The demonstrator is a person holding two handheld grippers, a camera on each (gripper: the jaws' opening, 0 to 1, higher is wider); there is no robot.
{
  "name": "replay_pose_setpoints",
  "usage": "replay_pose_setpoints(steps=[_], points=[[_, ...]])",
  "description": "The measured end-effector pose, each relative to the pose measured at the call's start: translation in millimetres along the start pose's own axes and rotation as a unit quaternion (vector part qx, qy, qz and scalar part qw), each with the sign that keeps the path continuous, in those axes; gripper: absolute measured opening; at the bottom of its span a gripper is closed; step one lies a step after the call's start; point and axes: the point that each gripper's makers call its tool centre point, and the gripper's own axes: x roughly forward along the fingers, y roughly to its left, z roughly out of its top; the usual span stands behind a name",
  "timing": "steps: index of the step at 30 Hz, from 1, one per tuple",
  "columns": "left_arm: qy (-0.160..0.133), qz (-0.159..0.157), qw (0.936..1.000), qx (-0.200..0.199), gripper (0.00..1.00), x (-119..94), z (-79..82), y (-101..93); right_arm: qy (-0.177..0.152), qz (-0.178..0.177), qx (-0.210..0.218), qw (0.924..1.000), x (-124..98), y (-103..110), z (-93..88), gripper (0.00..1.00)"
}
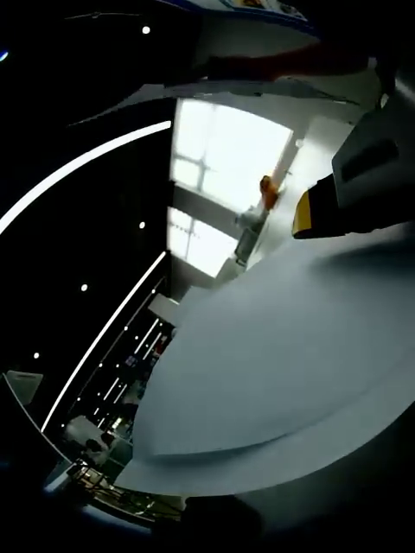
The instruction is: Organize the stack of printing papers by aligning and flattening the scattered papers on the table
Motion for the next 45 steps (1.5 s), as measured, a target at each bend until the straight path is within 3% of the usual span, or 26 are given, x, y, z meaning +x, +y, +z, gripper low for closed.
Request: replay_pose_setpoints(steps=[13, 15, 21, 23, 24, 45], points=[[0.000, 0.000, 1.0000, 0.000, 0.20, 0, 0.0, -0.1, 0.045, -0.029, 0.003, 0.9986, 10, -23, -42.4, 0.00], [-0.001, -0.001, 1.0000, 0.000, 0.20, 0, 0.1, -0.3, 0.047, -0.031, 0.003, 0.9984, -31, -13, -0.8, 0.00], [0.000, 0.000, 1.0000, 0.000, 0.21, 0, 0.0, -0.4, 0.059, -0.038, 0.003, 0.9976, -38, -14, 0.8, 0.00], [0.000, -0.001, 1.0000, 0.000, 0.21, 0, 0.0, -0.3, 0.065, -0.041, 0.005, 0.9970, 11, -48, -49.6, 0.00], [0.000, 0.000, 1.0000, 0.000, 0.21, 0, 0.0, -0.2, 0.066, -0.042, 0.006, 0.9969, 13, -51, -53.4, 0.00], [0.000, -0.001, 1.0000, 0.003, 0.25, 0, 0.0, -0.3, 0.071, -0.042, 0.017, 0.9965, 27, -61, -63.7, 0.00]])
